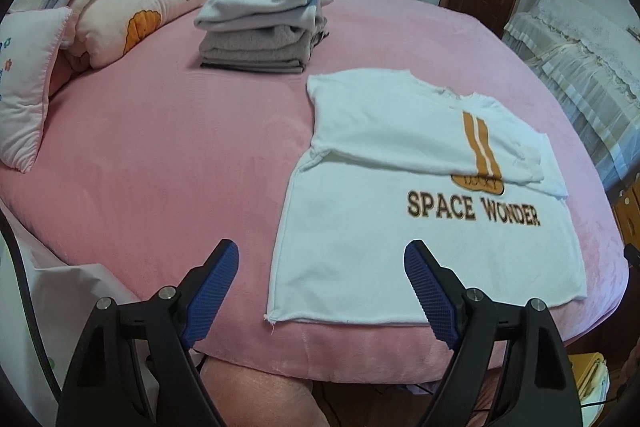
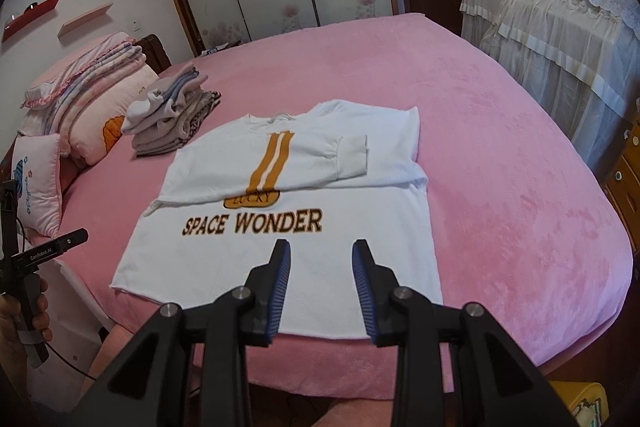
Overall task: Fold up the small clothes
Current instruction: 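Open both tools and move them to the sweatshirt hem, then grasp the sweatshirt hem with both tools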
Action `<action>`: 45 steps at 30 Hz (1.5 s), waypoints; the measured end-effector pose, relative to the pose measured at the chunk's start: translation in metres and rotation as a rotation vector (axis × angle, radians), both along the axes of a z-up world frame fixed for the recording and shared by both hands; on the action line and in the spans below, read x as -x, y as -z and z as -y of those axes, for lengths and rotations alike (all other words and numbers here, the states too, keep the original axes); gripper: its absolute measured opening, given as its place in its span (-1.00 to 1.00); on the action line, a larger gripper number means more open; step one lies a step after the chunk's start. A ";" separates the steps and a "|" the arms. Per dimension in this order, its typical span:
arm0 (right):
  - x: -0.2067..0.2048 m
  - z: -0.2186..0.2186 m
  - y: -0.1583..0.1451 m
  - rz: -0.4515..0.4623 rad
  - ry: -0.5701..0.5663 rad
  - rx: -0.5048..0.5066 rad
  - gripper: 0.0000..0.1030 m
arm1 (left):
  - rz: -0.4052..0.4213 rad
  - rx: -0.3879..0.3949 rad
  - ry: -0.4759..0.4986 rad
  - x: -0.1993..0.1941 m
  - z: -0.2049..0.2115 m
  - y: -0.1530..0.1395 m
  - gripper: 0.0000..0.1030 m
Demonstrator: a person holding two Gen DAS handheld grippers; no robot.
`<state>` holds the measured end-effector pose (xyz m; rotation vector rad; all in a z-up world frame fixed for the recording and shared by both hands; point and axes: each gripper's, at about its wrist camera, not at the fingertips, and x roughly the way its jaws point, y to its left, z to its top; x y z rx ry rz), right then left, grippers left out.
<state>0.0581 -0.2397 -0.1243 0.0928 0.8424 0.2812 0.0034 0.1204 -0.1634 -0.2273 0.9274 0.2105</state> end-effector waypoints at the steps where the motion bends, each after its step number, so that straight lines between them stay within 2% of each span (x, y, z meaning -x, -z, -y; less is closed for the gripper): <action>1: -0.001 0.002 0.006 -0.011 0.006 0.011 -0.38 | -0.009 0.002 0.003 -0.002 0.000 0.005 0.63; 10: -0.017 0.038 0.063 -0.136 0.064 0.028 -0.38 | -0.123 0.089 0.021 -0.011 -0.018 0.062 0.63; 16: -0.024 0.065 0.094 -0.222 0.097 -0.005 -0.38 | -0.158 0.206 0.005 -0.013 -0.034 0.087 0.63; 24: -0.025 0.085 0.106 -0.246 0.120 -0.015 -0.38 | -0.151 0.302 0.001 -0.013 -0.045 0.106 0.62; 29: -0.029 0.094 0.122 -0.297 0.119 -0.069 -0.38 | -0.140 0.353 0.009 -0.013 -0.049 0.114 0.61; 35: -0.029 0.099 0.130 -0.315 0.102 -0.128 -0.37 | -0.112 0.399 0.035 -0.009 -0.054 0.117 0.60; 40: -0.028 0.097 0.133 -0.326 0.069 -0.142 -0.38 | -0.093 0.416 0.069 -0.001 -0.055 0.115 0.45; 42: -0.028 0.096 0.133 -0.324 0.063 -0.141 -0.38 | -0.083 0.447 0.059 0.000 -0.060 0.117 0.41; 45: -0.029 0.097 0.135 -0.331 0.059 -0.165 -0.50 | -0.074 0.503 0.035 0.002 -0.067 0.122 0.12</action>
